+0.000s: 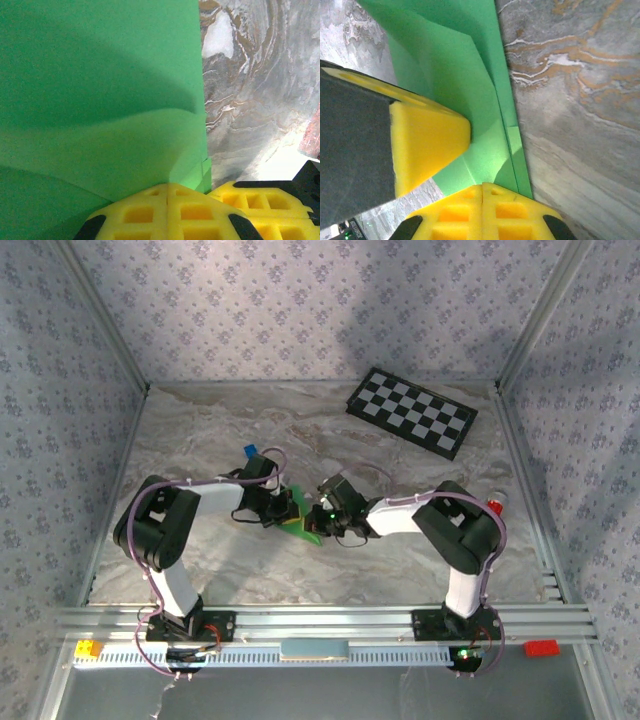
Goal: Fold a paper plane with a square sheet of paper (pick it up from the middle)
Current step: Fourth fold the wing at the center of the table.
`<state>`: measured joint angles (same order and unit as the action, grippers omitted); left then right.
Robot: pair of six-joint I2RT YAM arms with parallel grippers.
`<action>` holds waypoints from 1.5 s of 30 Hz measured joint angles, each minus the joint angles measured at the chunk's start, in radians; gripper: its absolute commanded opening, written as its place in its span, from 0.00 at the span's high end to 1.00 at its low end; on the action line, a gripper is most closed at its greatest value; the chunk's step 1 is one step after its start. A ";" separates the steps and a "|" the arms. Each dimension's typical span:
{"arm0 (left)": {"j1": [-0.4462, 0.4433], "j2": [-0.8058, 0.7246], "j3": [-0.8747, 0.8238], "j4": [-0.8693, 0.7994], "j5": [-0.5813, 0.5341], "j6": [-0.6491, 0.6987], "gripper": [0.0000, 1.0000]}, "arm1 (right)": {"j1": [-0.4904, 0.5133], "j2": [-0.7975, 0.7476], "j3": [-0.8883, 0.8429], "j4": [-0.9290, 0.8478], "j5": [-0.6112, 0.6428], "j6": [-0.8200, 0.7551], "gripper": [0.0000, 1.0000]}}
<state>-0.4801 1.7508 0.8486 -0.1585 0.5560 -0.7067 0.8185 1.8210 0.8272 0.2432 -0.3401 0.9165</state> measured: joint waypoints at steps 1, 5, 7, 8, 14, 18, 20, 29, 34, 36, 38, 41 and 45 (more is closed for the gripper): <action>0.005 0.000 0.000 -0.001 0.000 0.000 1.00 | 0.000 -0.002 -0.004 0.001 0.002 0.000 1.00; 0.035 0.012 0.011 -0.005 0.010 0.000 1.00 | 0.000 -0.009 -0.013 0.005 0.008 0.000 1.00; 0.044 0.021 0.020 -0.008 0.021 0.000 1.00 | 0.000 -0.010 -0.013 0.006 0.012 0.000 1.00; 0.048 0.026 0.026 -0.011 0.023 0.000 1.00 | 0.000 -0.010 -0.013 0.007 0.013 0.000 1.00; 0.076 0.039 0.039 -0.014 0.035 0.008 1.00 | 0.000 -0.010 -0.013 0.011 0.017 0.000 1.00; 0.101 0.048 0.043 -0.014 0.051 0.021 1.00 | 0.000 -0.010 -0.018 0.019 0.019 0.000 1.00; 0.110 0.052 0.046 -0.014 0.062 0.029 0.99 | 0.000 -0.010 -0.018 0.020 0.019 0.000 1.00; 0.159 0.072 0.076 -0.029 0.060 0.053 0.99 | 0.000 -0.010 -0.023 0.029 0.019 0.000 1.00; 0.187 0.091 0.109 -0.042 0.046 0.053 0.99 | 0.001 -0.010 -0.023 0.030 0.019 0.000 1.00; 0.192 0.093 0.119 -0.049 0.034 0.053 0.99 | 0.002 -0.010 -0.023 0.030 0.020 0.000 1.00; 0.199 0.095 0.126 -0.048 0.022 0.053 0.99 | 0.002 -0.010 -0.023 0.030 0.020 0.000 1.00; 0.212 0.098 0.131 -0.048 0.014 0.054 0.99 | 0.002 -0.010 -0.024 0.033 0.020 0.000 1.00; 0.230 0.098 0.132 -0.047 0.008 0.067 0.98 | 0.002 -0.010 -0.024 0.035 0.019 0.001 1.00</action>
<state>-0.2501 1.8484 0.9806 -0.2058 0.5644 -0.6399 0.8207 1.8114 0.8028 0.2783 -0.3206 0.9176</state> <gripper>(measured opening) 0.044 0.052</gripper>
